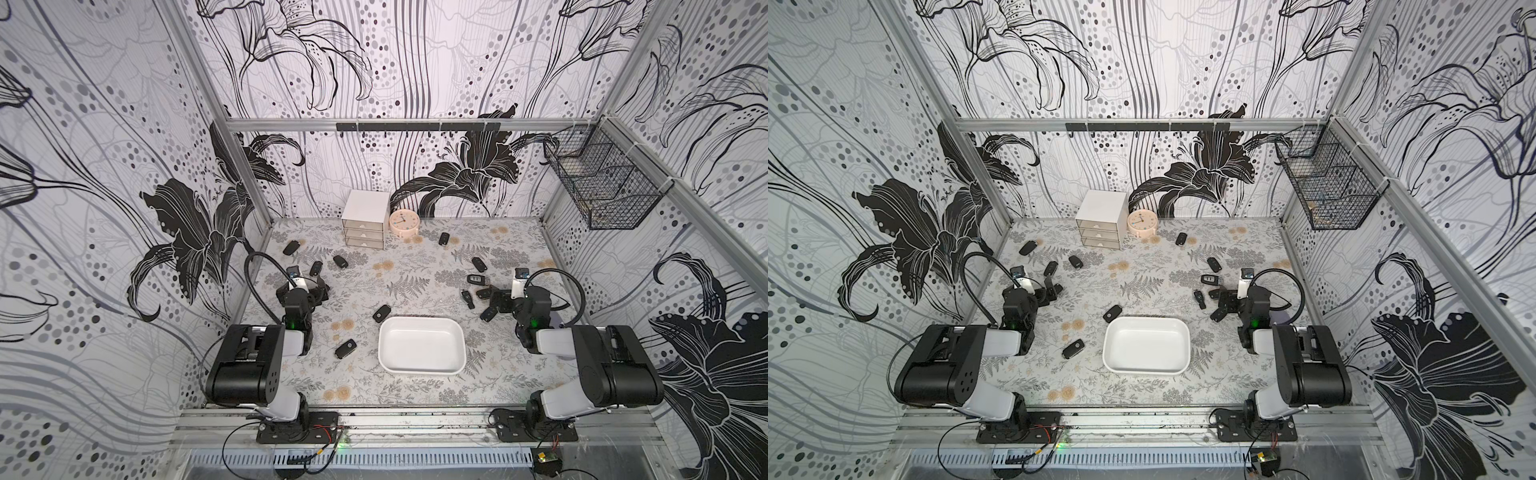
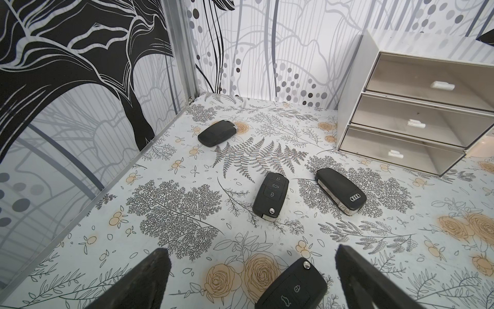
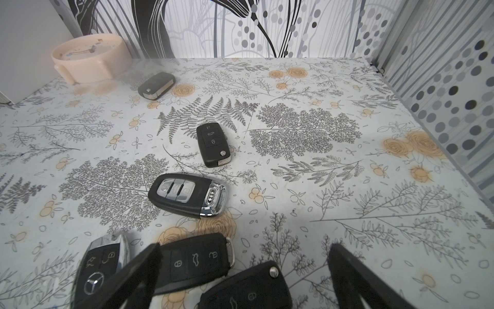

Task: Place the car key into the storage box
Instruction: Move the car key to the center of the board.

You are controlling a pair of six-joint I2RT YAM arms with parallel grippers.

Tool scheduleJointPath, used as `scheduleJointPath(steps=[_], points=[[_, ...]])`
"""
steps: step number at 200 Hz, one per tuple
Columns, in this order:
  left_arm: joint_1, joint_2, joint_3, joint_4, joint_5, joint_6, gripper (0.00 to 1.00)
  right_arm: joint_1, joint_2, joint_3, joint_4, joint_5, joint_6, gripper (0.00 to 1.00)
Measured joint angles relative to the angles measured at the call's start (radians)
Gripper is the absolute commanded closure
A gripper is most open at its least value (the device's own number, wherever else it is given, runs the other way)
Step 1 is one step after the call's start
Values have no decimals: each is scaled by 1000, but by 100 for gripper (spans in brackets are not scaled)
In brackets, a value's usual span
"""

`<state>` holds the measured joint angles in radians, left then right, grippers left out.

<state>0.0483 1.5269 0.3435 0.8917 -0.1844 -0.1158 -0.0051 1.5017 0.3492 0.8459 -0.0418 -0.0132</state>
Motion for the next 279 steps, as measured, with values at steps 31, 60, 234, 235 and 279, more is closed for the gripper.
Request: scheduleJointPath(steps=[31,60,234,235,279], points=[[10,-5,2,-16,5,0,0,0,0,0,0,0,0,0],[10,-133,50,-214,-24,-12,1,0,-72,11,-109,37,10,0],[3,-357,586,-1256,59,-488,0,17,-157,567,-916,112,437,0],[3,-356,587,-1258,60,-488,0,19,-152,570,-920,113,437,0],[2,-294,640,-1318,132,-500,1,122,36,732,-1012,111,439,0]])
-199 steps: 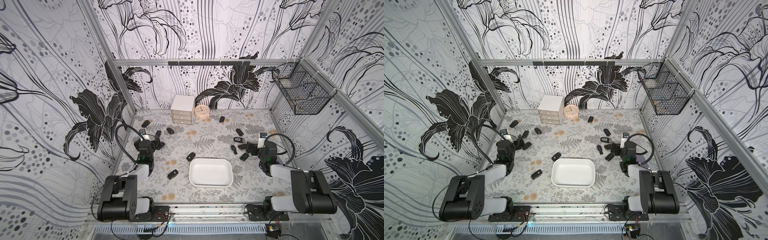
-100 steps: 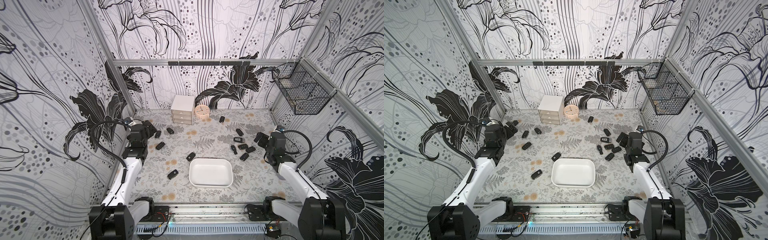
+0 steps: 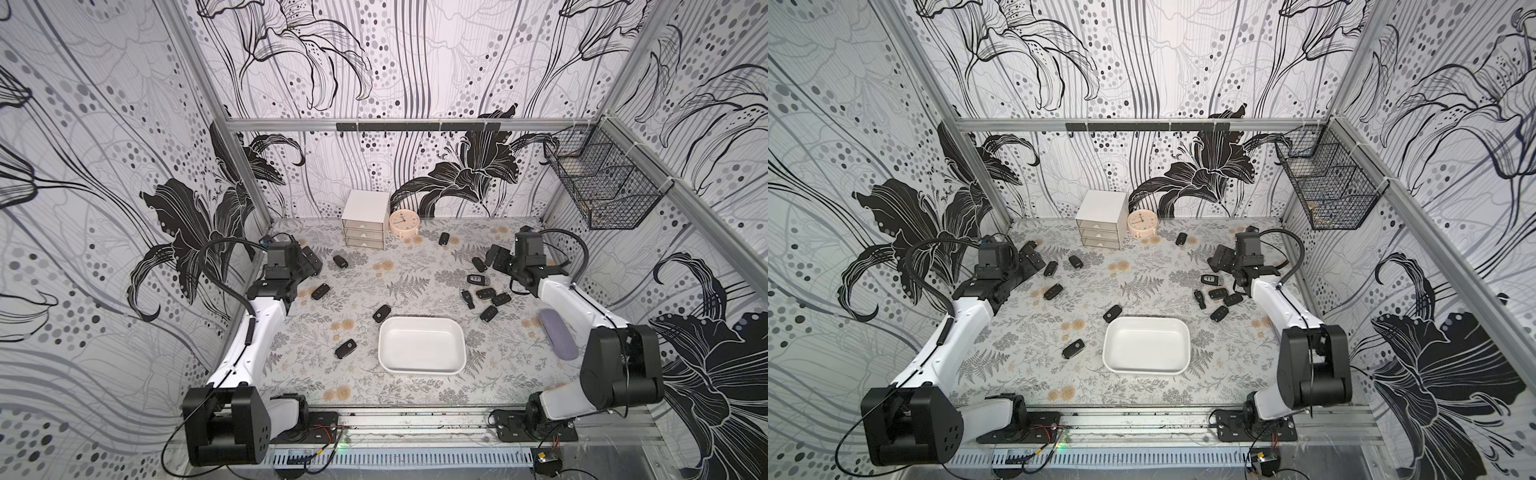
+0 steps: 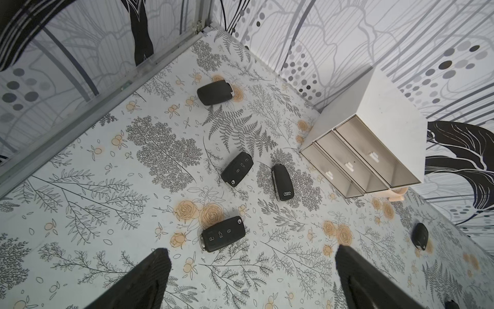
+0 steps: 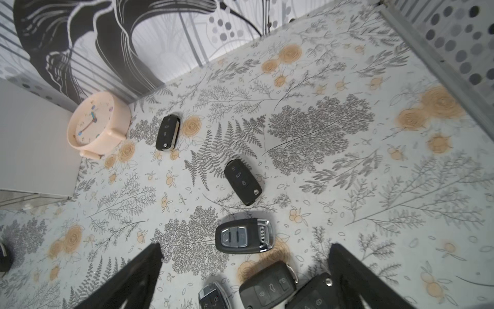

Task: Place the car key into the storage box
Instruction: Move the car key to the center of the board.

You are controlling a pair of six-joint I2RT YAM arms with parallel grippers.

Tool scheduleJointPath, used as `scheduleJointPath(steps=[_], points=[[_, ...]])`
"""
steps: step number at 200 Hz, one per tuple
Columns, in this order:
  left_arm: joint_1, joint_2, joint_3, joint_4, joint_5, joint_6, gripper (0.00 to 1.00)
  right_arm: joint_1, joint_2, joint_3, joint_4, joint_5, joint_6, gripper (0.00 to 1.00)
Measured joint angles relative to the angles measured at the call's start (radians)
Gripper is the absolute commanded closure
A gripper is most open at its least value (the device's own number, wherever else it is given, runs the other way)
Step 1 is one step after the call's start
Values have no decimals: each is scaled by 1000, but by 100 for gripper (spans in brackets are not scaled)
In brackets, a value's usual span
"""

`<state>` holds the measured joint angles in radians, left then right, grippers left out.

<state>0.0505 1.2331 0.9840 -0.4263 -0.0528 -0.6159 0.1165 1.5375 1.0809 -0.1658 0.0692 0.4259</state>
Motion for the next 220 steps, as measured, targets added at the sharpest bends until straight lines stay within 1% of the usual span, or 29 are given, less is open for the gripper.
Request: scheduleJointPath(steps=[31,51,67,94,109,112,125,135,162,180,220], points=[[0,8,5,-2,70,-2,0,92,140,148,-43,33,0,0],[-2,40,34,5,135,-4,1,142,248,267,-68,51,0,0],[-12,68,50,18,179,-9,0,167,329,353,-83,58,1,0],[-58,112,79,22,234,-14,1,185,467,515,-127,73,15,1],[-80,140,113,21,263,-13,1,188,540,605,-151,82,30,4],[-83,145,121,19,268,-14,1,189,556,626,-157,85,33,8],[-97,161,149,20,285,-13,1,194,617,705,-183,97,46,14],[-104,168,166,21,296,-13,0,198,667,769,-197,108,55,16],[-111,195,205,22,318,-13,0,209,788,918,-242,144,78,28],[-111,220,225,20,328,-13,0,211,875,1024,-282,164,87,34],[-111,256,253,7,343,-13,0,210,1064,1278,-376,191,87,38]])
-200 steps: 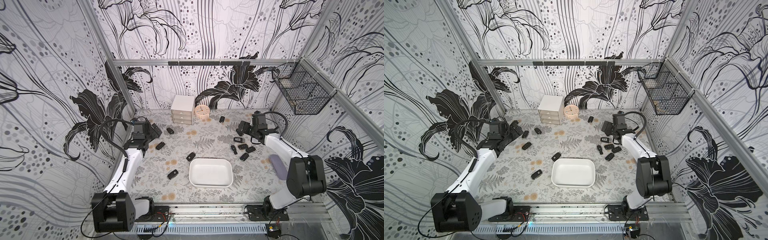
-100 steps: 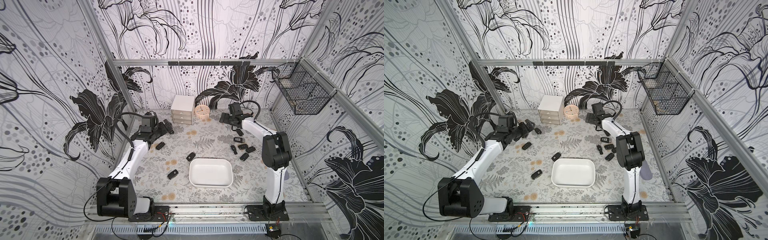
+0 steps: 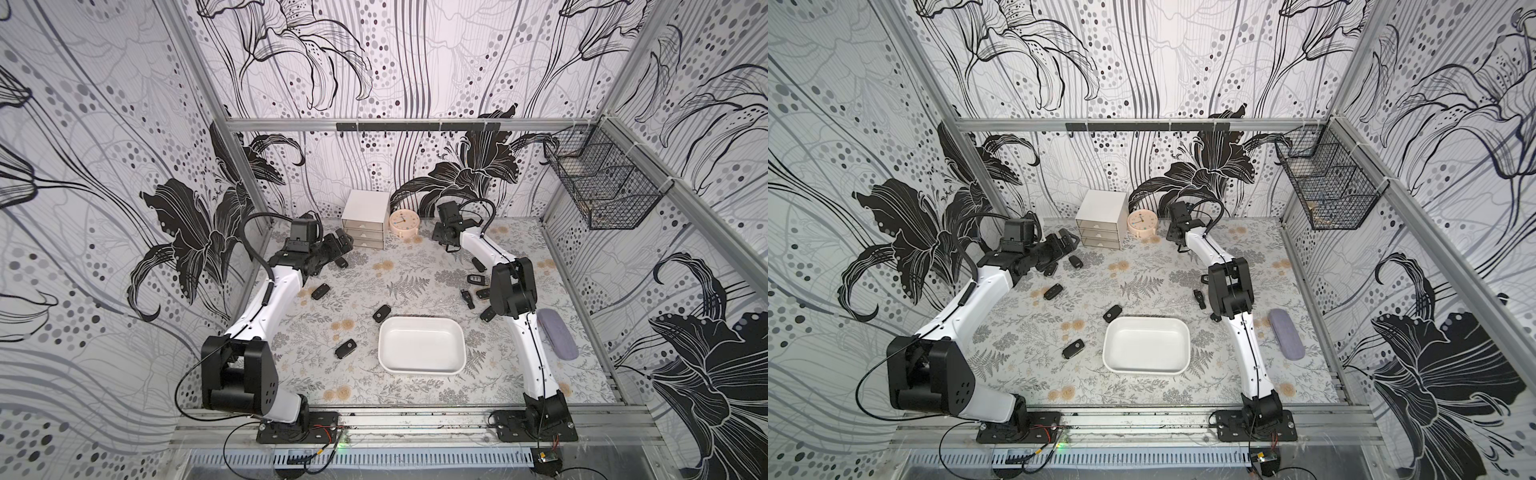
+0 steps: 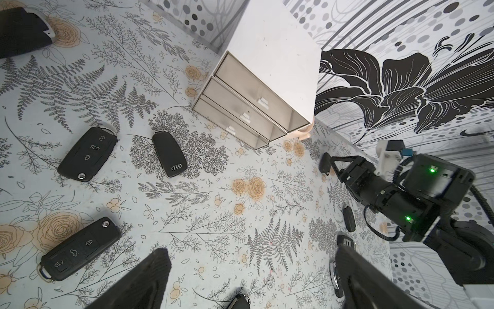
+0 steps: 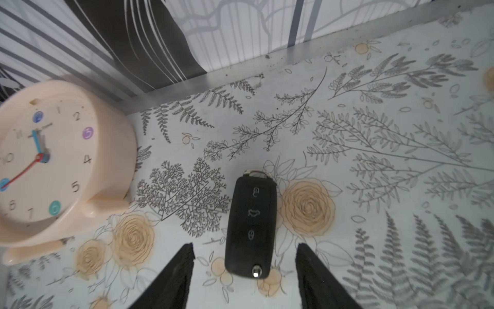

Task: Place the car key into the storage box
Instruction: Move the car key to the center of the board.

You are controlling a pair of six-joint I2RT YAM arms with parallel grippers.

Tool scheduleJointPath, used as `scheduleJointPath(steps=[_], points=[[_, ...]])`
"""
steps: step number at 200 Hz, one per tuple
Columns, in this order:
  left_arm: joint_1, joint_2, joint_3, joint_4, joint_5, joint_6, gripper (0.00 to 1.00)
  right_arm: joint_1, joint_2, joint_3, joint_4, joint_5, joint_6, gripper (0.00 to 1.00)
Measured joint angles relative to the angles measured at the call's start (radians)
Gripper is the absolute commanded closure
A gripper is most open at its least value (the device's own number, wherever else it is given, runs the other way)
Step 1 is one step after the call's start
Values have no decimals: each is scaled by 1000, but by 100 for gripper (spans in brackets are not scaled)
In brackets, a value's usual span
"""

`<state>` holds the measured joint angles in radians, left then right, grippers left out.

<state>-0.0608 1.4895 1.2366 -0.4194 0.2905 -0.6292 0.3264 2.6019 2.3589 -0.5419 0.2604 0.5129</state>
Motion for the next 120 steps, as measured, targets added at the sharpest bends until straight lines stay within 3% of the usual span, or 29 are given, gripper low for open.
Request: scheduleJointPath(steps=[44,120], points=[[0,28,14,0,19,0,1,0,108,156,-81,14,0,42],[-3,40,39,-1,33,0,1,-20,143,212,-150,-19,46,63]])
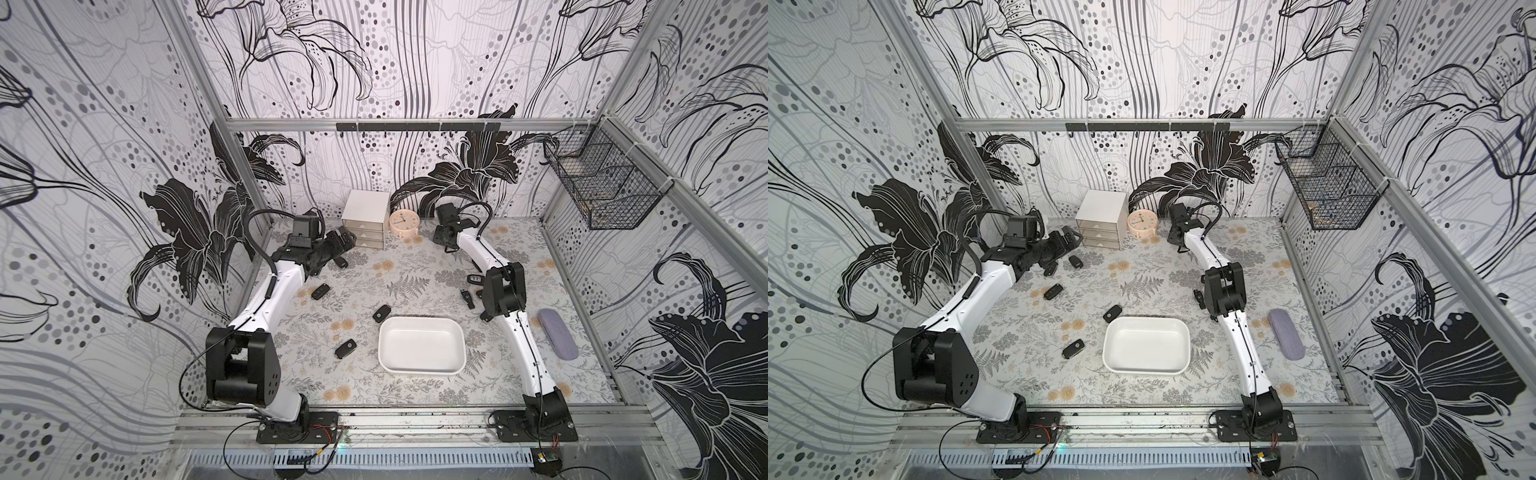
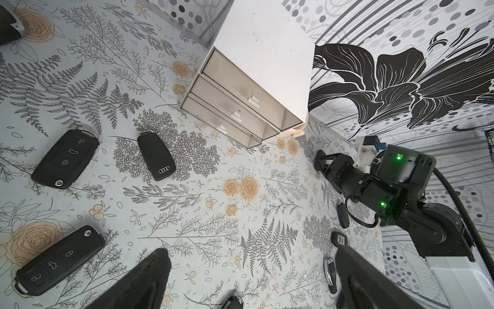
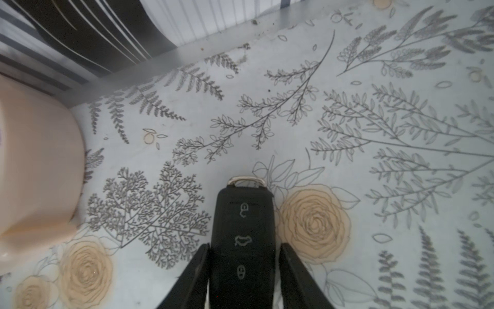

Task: Place the car key into the storage box
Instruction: Move the car key to the center of the board.

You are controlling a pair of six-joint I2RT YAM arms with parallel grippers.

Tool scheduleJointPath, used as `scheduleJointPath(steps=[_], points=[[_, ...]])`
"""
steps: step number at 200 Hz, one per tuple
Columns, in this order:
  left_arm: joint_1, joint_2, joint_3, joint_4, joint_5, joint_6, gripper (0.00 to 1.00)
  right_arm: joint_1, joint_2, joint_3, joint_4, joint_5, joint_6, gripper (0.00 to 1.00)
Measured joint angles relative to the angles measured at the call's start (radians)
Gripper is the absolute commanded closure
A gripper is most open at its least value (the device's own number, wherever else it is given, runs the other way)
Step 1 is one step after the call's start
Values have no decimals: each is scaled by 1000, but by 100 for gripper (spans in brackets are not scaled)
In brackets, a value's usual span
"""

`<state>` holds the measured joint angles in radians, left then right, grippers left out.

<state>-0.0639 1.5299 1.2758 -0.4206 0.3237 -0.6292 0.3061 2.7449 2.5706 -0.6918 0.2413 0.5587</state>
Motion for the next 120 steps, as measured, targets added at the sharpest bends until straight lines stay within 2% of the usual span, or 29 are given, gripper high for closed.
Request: scheduleJointPath(steps=[29,47,97,120], points=[[-3,0,0,0,1,0,1,-10,-4,-10,4,-13,8,65],[-3,0,0,0,2,-1,1,-10,-37,-72,29,-13,10,67],[-3,0,0,0,8,-11,0,-4,-220,-383,74,-24,7,65],[-8,-1,0,1,11,-13,1,14,-342,-578,98,-26,6,65]])
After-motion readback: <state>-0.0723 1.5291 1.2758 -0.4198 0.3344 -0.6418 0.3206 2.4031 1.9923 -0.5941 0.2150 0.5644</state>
